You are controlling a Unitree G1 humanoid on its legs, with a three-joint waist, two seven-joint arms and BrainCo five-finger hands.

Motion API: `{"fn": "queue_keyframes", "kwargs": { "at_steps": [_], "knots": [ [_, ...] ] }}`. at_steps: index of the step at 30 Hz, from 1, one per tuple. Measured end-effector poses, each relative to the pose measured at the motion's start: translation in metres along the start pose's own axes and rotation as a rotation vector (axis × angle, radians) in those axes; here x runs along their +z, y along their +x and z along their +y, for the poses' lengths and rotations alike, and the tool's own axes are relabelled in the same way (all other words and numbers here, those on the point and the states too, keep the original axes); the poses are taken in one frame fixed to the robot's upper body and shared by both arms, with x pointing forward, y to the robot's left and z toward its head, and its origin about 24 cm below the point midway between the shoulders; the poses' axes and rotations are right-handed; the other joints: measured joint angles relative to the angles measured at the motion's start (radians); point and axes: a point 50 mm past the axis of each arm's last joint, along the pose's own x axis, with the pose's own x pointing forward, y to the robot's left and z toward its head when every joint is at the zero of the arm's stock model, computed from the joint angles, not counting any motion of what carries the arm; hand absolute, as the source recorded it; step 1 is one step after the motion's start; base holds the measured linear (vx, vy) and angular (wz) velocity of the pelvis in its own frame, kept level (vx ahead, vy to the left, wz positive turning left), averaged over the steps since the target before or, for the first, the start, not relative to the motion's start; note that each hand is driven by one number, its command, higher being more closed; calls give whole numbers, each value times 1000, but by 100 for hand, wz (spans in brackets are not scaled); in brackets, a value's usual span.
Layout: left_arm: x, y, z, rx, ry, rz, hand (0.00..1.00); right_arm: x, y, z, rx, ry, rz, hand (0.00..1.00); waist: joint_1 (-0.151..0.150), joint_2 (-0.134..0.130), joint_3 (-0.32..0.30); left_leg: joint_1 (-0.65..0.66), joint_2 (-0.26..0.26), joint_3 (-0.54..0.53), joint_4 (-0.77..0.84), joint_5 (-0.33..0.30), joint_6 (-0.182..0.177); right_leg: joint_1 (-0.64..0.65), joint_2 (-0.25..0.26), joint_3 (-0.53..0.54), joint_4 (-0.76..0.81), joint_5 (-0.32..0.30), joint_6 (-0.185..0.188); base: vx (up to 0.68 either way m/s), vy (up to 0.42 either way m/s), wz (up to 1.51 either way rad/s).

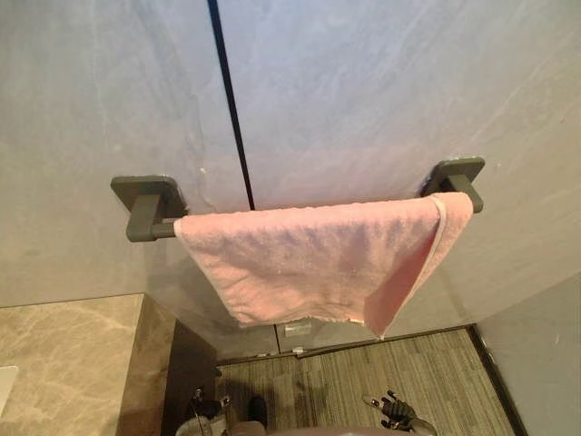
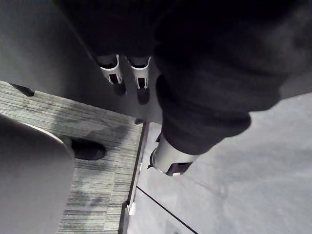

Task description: Organize washtable

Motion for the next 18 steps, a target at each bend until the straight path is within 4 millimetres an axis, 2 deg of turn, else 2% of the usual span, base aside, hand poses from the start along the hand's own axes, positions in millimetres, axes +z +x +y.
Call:
{"fn": "queue_keyframes", "kwargs": {
  "at_steps": [18],
  "knots": [
    [0,0,1,-10,-5,2,0,0,0,0,1,1,-1,0,-2,-2,1,-4,1,-3,0,-11,4,-1,-2,0,0,0,0,-17,-12,-1]
  ]
}}
